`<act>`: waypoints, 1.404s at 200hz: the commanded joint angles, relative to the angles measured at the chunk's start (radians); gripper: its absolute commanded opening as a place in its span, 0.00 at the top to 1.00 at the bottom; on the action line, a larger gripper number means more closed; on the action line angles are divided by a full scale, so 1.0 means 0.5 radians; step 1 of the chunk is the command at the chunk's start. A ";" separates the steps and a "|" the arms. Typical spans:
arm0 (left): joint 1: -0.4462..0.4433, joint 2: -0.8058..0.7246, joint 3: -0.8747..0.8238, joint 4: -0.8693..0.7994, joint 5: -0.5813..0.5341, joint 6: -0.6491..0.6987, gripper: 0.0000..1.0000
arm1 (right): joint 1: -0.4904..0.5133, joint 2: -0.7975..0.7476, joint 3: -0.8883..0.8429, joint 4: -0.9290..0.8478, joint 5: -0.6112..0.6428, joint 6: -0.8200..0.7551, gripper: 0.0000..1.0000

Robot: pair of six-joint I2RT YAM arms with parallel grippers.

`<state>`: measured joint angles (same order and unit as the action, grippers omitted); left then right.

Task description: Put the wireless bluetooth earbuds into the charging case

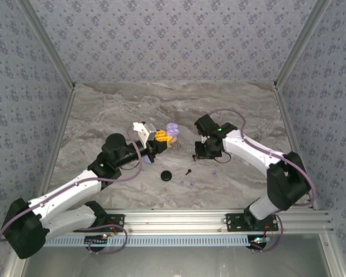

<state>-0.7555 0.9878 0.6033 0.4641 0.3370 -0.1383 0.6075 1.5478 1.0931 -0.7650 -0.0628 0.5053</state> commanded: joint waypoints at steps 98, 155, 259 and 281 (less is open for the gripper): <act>-0.014 -0.068 -0.022 -0.054 -0.070 0.049 0.96 | 0.147 0.506 0.099 -0.162 0.178 -0.086 0.75; -0.014 -0.066 -0.022 -0.054 -0.073 0.053 0.96 | 0.157 0.515 0.154 -0.267 0.193 -0.115 0.67; -0.012 -0.070 -0.007 -0.066 -0.070 0.077 0.96 | 0.158 0.523 0.087 -0.201 0.066 0.066 0.64; -0.012 -0.074 -0.007 -0.069 -0.070 0.077 0.96 | 0.159 0.543 0.093 -0.192 0.041 0.059 0.64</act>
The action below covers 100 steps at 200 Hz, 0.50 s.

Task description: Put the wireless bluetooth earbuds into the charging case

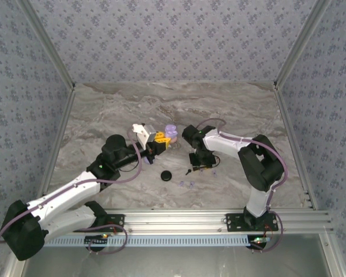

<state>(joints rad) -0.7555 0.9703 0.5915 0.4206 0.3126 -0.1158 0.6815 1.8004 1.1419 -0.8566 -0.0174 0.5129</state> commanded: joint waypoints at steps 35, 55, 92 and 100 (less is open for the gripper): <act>-0.013 -0.035 0.017 0.015 -0.022 0.034 0.96 | 0.018 0.050 0.011 0.030 -0.070 0.022 0.65; -0.014 -0.035 0.020 0.015 -0.021 0.033 0.96 | 0.033 0.058 0.030 0.032 -0.054 0.003 0.66; -0.014 -0.034 0.018 0.016 -0.021 0.035 0.96 | 0.054 0.095 0.083 -0.020 0.004 -0.033 0.67; -0.013 -0.035 0.020 0.015 -0.021 0.034 0.96 | 0.053 0.105 0.082 -0.029 0.001 -0.033 0.68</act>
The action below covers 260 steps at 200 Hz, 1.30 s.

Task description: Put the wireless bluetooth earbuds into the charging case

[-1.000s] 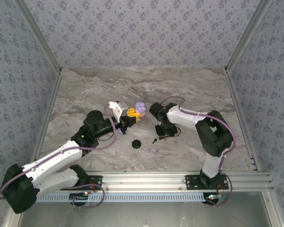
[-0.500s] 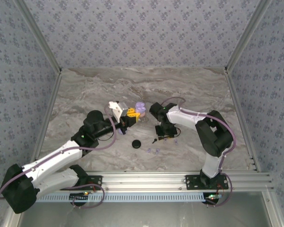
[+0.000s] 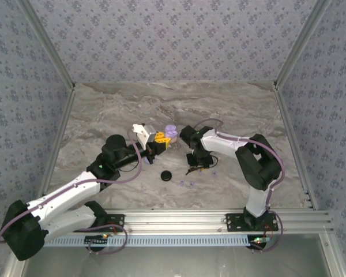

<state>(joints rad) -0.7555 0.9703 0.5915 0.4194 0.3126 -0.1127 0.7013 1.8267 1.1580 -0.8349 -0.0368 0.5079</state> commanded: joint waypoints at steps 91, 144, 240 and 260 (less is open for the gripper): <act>-0.014 -0.038 0.014 0.013 -0.024 0.026 0.96 | 0.021 0.120 0.051 -0.139 0.004 -0.040 0.73; -0.013 -0.038 0.013 0.011 -0.024 0.023 0.96 | 0.027 0.123 0.051 -0.165 0.009 -0.054 0.75; -0.012 0.060 0.015 0.142 0.019 -0.015 0.96 | 0.018 -0.749 0.200 -0.101 0.286 -0.020 0.79; -0.014 0.124 0.019 0.225 0.038 -0.039 0.96 | 0.018 -1.050 0.175 0.069 0.277 0.027 0.79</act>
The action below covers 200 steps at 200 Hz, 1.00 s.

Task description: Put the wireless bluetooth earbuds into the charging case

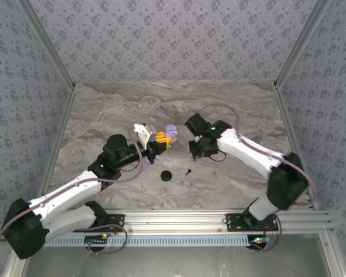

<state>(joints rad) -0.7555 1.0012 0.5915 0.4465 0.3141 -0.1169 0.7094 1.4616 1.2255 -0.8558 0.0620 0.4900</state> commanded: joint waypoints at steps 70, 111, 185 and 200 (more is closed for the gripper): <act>-0.012 0.269 0.096 0.344 0.150 -0.113 0.96 | 0.090 -0.819 -0.038 0.762 -0.029 0.136 0.79; -0.013 0.319 0.113 0.401 0.194 -0.170 0.96 | 0.211 -0.807 -0.147 1.049 0.013 0.178 0.79; -0.012 0.314 0.115 0.423 0.200 -0.190 0.96 | 0.273 -0.701 -0.214 1.173 0.005 0.225 0.79; -0.013 0.314 0.115 0.423 0.205 -0.188 0.96 | 0.273 -0.687 -0.211 1.174 0.001 0.222 0.79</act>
<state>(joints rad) -0.7555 1.1625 0.6071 0.6071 0.3962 -0.2031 0.8387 1.1133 1.1225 -0.3130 0.0566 0.5877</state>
